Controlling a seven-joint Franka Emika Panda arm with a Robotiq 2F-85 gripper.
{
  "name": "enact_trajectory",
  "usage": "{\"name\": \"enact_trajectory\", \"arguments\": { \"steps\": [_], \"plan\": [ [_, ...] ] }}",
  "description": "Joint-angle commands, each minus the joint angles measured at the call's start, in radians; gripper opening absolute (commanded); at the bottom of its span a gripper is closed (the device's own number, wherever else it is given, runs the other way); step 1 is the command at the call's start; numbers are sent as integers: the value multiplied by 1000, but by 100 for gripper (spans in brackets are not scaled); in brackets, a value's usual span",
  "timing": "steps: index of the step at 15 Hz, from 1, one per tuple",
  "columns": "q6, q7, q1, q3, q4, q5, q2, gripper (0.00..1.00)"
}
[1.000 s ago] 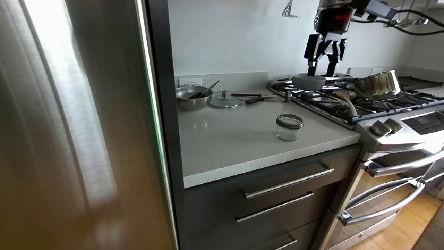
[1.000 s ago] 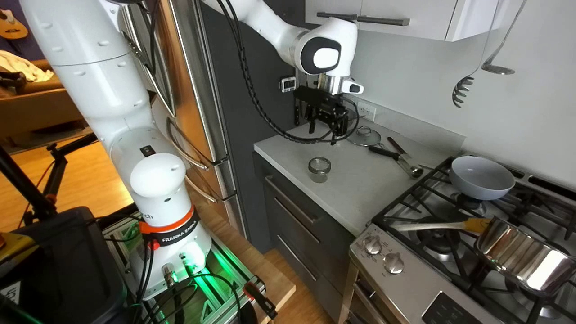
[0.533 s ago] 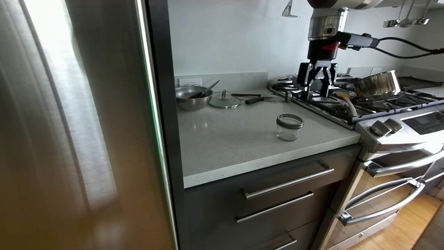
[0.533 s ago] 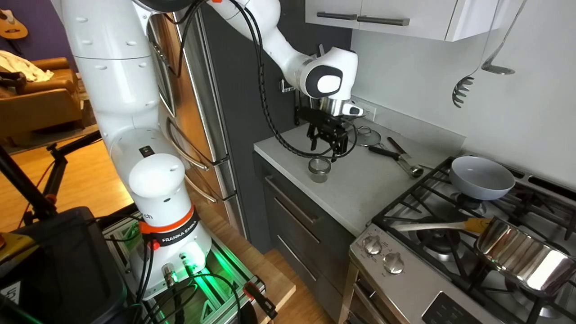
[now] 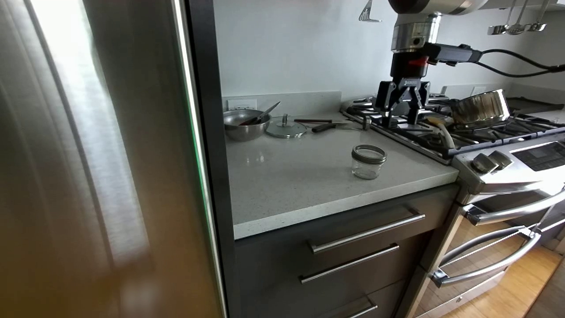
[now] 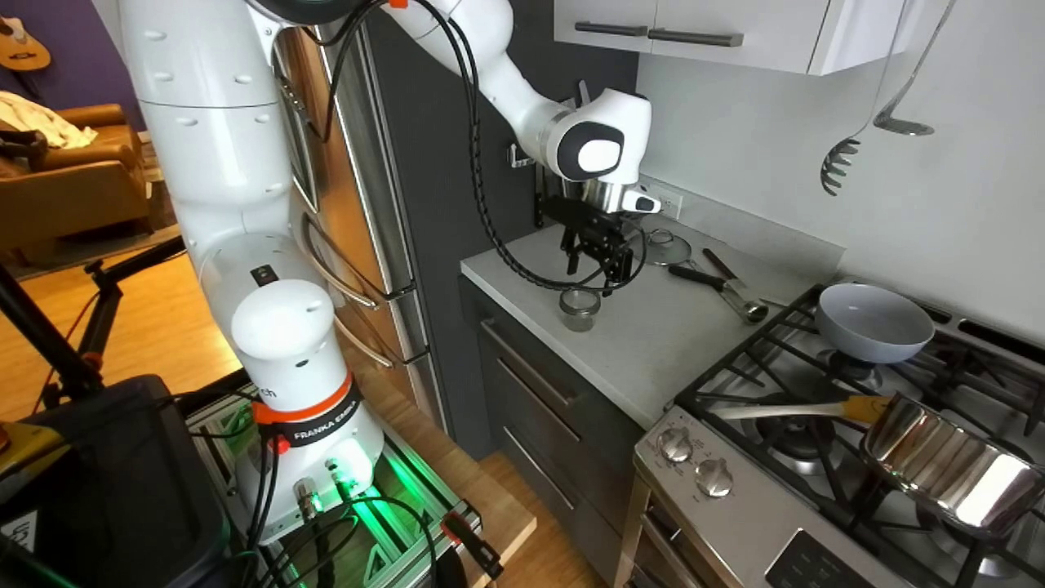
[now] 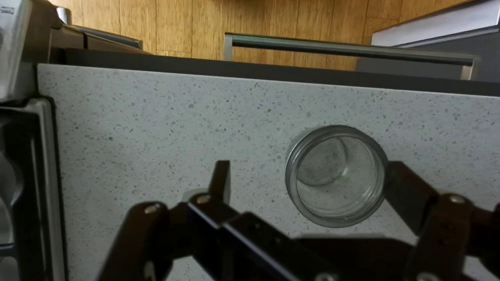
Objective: Remove the lid from the glass container and put it on the counter
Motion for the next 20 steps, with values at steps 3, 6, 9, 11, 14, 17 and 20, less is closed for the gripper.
{"name": "enact_trajectory", "arguments": {
  "steps": [3,6,9,11,14,17,20],
  "plan": [
    [69,39,-28,20,-7,3,53,100],
    [84,46,-29,26,-2,2,84,100],
    [82,52,-32,31,9,5,114,100],
    [86,49,-34,36,12,11,125,100],
    [96,55,-37,41,18,21,140,100],
    [105,56,-41,49,24,30,152,83],
    [113,61,-44,53,32,33,159,59]
  ]
}}
